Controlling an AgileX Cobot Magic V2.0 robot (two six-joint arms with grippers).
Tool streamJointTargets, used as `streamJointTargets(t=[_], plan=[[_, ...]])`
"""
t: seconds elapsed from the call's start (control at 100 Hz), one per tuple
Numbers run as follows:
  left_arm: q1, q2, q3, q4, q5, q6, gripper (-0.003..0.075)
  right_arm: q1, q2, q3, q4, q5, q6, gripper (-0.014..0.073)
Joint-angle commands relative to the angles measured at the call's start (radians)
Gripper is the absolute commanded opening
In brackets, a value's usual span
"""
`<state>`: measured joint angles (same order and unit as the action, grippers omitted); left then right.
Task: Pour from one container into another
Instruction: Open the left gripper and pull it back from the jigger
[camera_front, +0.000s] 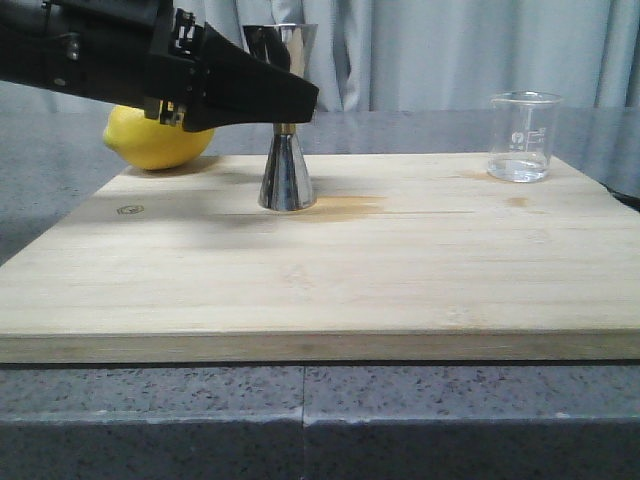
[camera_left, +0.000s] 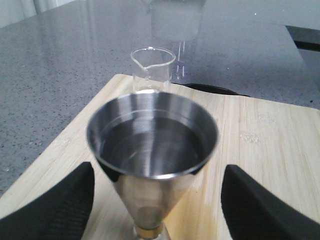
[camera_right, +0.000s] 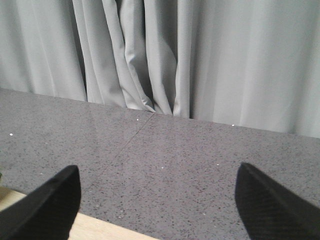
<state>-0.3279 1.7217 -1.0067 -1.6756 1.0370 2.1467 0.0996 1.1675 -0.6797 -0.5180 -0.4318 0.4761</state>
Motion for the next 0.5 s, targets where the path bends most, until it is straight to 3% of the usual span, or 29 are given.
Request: streamJointTargets(t=[0.0, 0.18, 0.49], plan=[[0.003, -0.083, -0.027, 0.0, 0.029, -0.054, 0.0498, -0.006, -0.025, -0.056, -0.064, -0.028, 0.103, 0.0585], [0.003, -0.15, -0.03, 0.151, -0.048, -0.195, 0.0498, -0.004, -0.025, -0.126, -0.277, 0.067, 0.367, 0.0585], [0.003, -0.286, -0.048, 0.511, -0.183, -0.544, 0.0498, -0.004, -0.025, -0.217, -0.865, 0.079, 0.95, 0.0585]])
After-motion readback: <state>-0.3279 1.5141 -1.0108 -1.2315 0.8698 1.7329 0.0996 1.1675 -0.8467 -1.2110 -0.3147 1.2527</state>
